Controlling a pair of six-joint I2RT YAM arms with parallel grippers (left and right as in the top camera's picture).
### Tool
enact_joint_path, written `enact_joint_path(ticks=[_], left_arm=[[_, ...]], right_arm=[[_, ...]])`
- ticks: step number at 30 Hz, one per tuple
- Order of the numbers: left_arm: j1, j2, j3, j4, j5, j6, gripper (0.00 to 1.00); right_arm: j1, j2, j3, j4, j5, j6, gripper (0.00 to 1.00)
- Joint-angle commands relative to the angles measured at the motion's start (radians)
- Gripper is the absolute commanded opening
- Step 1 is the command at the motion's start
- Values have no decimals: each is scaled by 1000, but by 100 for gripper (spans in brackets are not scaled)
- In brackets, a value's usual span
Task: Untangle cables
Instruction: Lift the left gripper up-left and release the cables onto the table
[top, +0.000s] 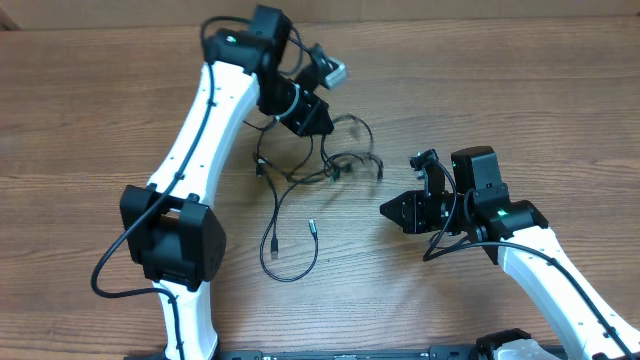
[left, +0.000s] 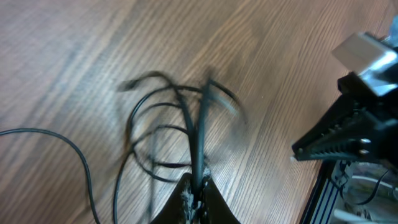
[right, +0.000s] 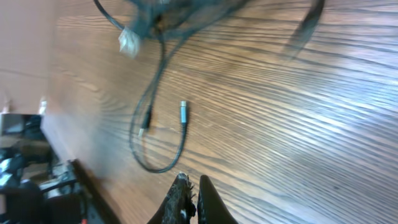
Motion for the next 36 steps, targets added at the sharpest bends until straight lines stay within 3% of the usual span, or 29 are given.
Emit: enact_joint_path(ticks=[1,10,11,13,15,20,27,36], left_arm=[[3,-4,42,-18,50,-6,4],[4,-58,42,-46,6,6,4],[4,-68,42,-52,9,18,4],[4,-92,42,-71,25,45,4],[2,-117,42,-100,60,87,4],[2,-157,42,-143,122,107,4],[0,-173,42,-175,269,139,5],[-27,-174,42,-169,389,182,9]], right_arm=[[4,-6,11,-6,90,-8,4],[4,-6,11,-5,164,19,4],[4,-6,11,-3,163,29,13],[4,-6,11,12,152,41,40],[4,-6,11,49,122,41,53],[4,-6,11,219,0,90,63],[4,-6,11,420,1,291,60],[4,-5,11,449,47,379,52]])
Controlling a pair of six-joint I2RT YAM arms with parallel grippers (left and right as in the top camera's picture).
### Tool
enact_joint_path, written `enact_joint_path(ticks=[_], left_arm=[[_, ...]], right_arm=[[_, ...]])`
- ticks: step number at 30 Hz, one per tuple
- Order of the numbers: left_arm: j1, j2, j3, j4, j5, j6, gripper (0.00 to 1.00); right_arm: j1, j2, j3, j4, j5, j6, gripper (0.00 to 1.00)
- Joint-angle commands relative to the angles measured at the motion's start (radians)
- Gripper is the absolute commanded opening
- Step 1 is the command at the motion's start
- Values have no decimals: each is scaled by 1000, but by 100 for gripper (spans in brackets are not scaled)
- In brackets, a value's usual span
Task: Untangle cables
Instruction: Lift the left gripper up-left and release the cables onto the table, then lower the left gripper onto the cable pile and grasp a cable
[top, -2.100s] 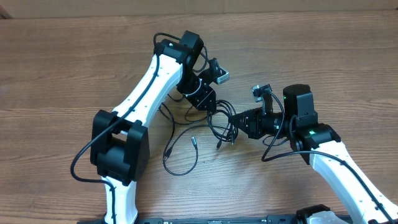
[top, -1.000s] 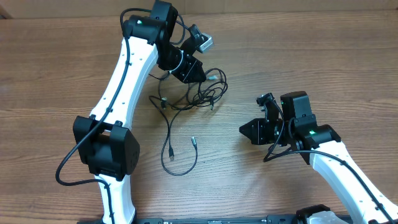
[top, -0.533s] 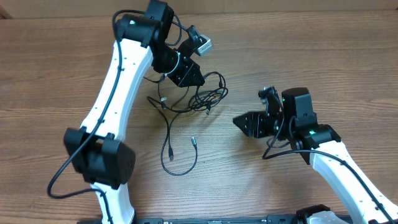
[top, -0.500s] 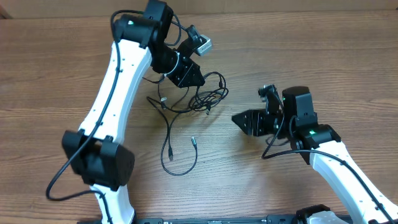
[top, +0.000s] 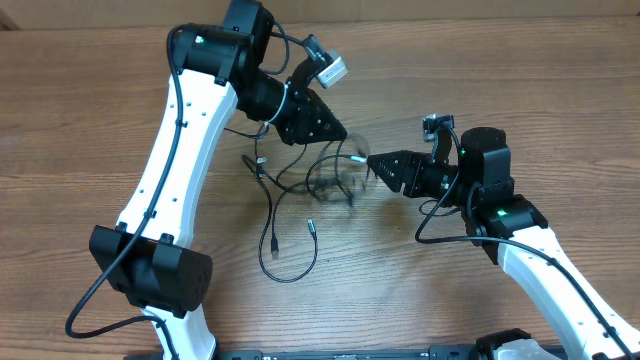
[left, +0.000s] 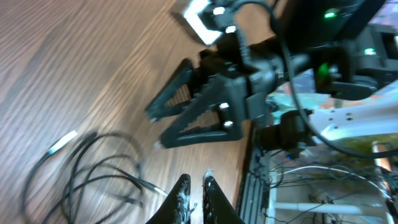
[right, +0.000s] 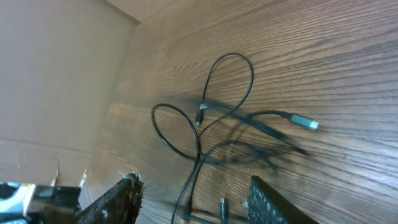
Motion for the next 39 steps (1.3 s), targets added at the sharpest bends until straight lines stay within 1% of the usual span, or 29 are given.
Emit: enact_joint_path(ticks=[1,6,8,11,12,13,14,16,17,19,23,28,33,37,39], left_arm=[[-33,-24,21,3,91,50,9],[-56,-24,21,4,68,70,9],[-58,-24,21,4,12,70,9],[-57,-23,21,5,-132,46,12],[-57,-21,21,14,-259,-9,13],[-57,-20,21,25,-346,-64,14],[-57,-19,20,34,-397,-101,16],[-57,-15,19,61,-541,-225,24],[-57,-13,19,70,-605,-285,27],[-57,-13,19,76,-693,-366,29],[-57,-13,19,56,-780,-448,30],[-57,-14,19,-48,-918,-557,30],[-57,-32,19,-150,-935,-602,26],[-57,-100,19,-158,-951,-642,26],[-58,-149,19,-151,-982,-671,26]], right_arm=[[4,-4,11,12,20,58,52],[4,-4,11,-8,46,57,52],[4,-4,11,-47,59,54,52],[4,-4,11,-155,138,54,53],[4,-4,11,-245,221,54,53],[4,-4,11,-302,281,54,53],[4,-4,11,-346,328,54,53],[4,-4,11,-420,404,55,57],[4,-4,11,-448,428,54,60],[4,-4,11,-475,439,54,65],[4,-5,11,-489,439,54,68],[4,-5,11,-492,439,54,72],[4,-5,11,-492,439,54,73],[4,-5,11,-492,439,54,73],[4,-4,11,-492,439,54,73]])
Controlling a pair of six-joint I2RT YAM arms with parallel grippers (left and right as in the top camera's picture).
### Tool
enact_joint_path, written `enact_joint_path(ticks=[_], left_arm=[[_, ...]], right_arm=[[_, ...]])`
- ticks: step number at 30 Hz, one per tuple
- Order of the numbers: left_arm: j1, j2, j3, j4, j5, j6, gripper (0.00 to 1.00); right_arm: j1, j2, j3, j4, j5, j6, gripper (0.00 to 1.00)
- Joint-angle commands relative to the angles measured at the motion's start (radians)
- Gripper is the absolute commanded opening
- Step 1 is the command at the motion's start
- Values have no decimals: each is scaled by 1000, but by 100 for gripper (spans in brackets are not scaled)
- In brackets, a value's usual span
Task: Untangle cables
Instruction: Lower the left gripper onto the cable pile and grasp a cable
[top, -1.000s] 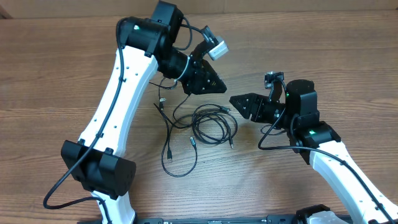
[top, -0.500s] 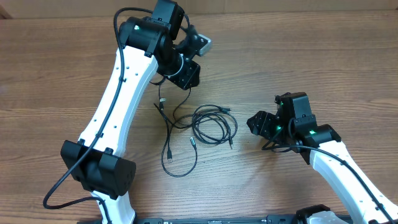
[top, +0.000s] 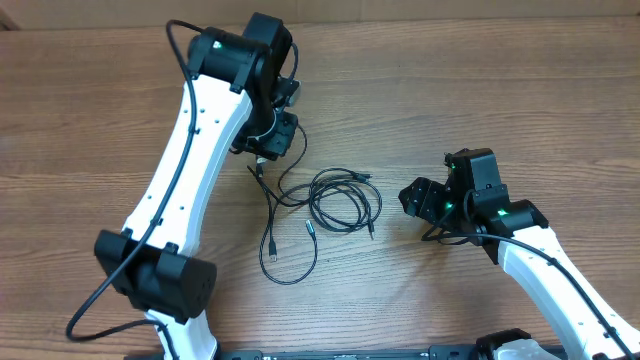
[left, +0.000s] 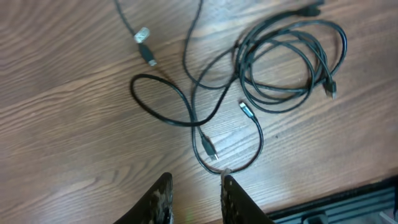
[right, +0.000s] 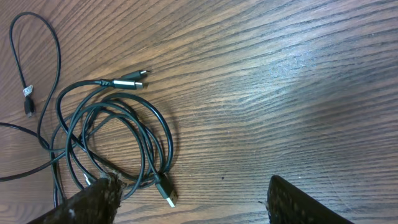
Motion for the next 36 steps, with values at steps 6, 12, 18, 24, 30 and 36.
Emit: enact_joint_path(ticks=[6,12,18,24,30,36], left_arm=[[2,-274,2,48,-121,-124,28],[2,-401,-169,151,-121,-124,28],[2,-615,-572,381,-117,-102,28],[2,-784,-954,811,40,44,87],[2,-672,-1153,1147,237,294,92],[2,-407,-1054,1174,230,298,92]], right_arm=[[4,-5,8,2,25,0,74],[4,-4,8,2,25,0,74],[4,-5,8,2,25,0,74],[4,-5,8,2,25,0,74],[4,-5,8,2,24,0,74],[4,-4,8,2,24,0,74]])
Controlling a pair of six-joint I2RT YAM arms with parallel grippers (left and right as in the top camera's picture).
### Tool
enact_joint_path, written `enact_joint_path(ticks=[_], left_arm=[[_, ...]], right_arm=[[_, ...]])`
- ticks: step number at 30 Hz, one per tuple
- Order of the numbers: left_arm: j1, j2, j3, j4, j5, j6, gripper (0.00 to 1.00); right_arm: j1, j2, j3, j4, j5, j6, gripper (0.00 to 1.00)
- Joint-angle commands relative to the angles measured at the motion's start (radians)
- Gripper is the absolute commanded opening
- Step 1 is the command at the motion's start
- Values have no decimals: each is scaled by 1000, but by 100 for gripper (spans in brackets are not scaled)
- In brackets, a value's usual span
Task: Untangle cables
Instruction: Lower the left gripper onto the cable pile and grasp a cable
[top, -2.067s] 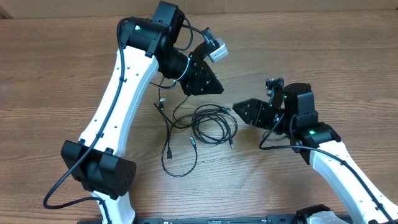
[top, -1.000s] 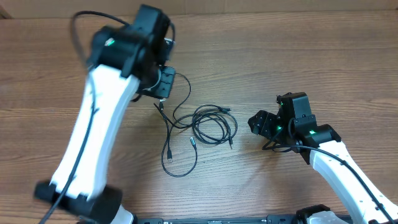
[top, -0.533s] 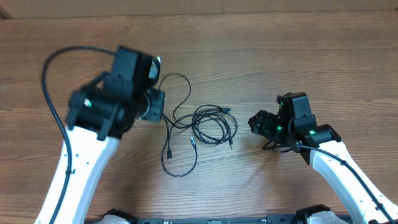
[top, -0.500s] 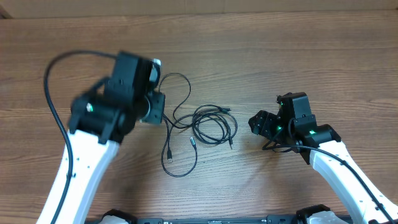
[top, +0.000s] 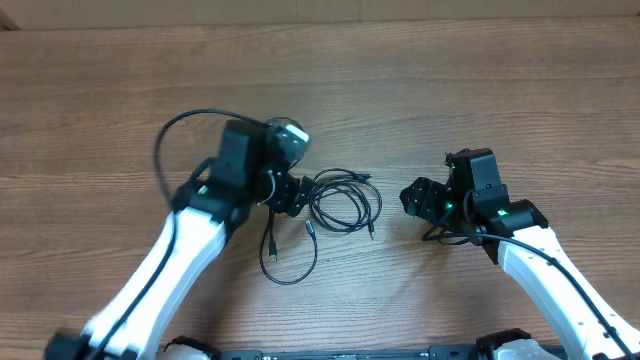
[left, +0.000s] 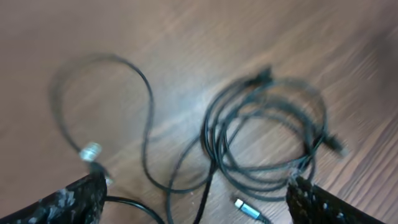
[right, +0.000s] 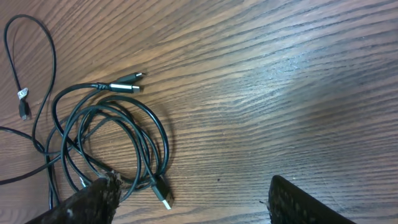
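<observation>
A coil of black cable (top: 345, 204) lies mid-table, its two plugs (right: 124, 84) side by side at the far edge. A thinner black cable (top: 290, 262) loops toward the front, and its silver plug (left: 246, 208) lies by the coil. In the left wrist view the coil (left: 267, 134) fills the right half, with the thin cable's small connector (left: 92, 151) at the left. My left gripper (top: 288, 193) is open just left of the coil and holds nothing. My right gripper (top: 410, 197) is open to the right of the coil, apart from it.
The brown wooden table (top: 480, 90) carries only the cables. The white left arm (top: 170, 260) reaches in from the front left, and the right arm (top: 540, 260) from the front right.
My left arm has come down from the back of the table to the front left. Its gripper is now low beside the coil, jaws wider apart. The right arm and the cables have not moved.
At first my left gripper was shut on the tangled cables, holding them up at the back, while the right gripper was shut off to the right. Then the right gripper was open close to the hanging bundle. After that the cables lay on the table, both grippers open.
</observation>
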Motion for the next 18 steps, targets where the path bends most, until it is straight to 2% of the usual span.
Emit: enact_joint_path(ticks=[1,4,9,14,17,18], left_arm=[[1,134,87,0,44,60,91],[-11,241,149,6,44,83,87],[-63,370,174,62,25,119,85],[-84,451,174,64,27,118,76],[-92,486,174,64,27,118,64],[-95,491,174,64,27,118,57]], right_arm=[[4,-5,8,5,6,0,74],[4,-5,8,5,6,0,74],[4,-5,8,4,6,0,74],[4,-5,8,5,6,0,74],[4,-4,8,5,6,0,74],[4,-5,8,5,6,0,74]])
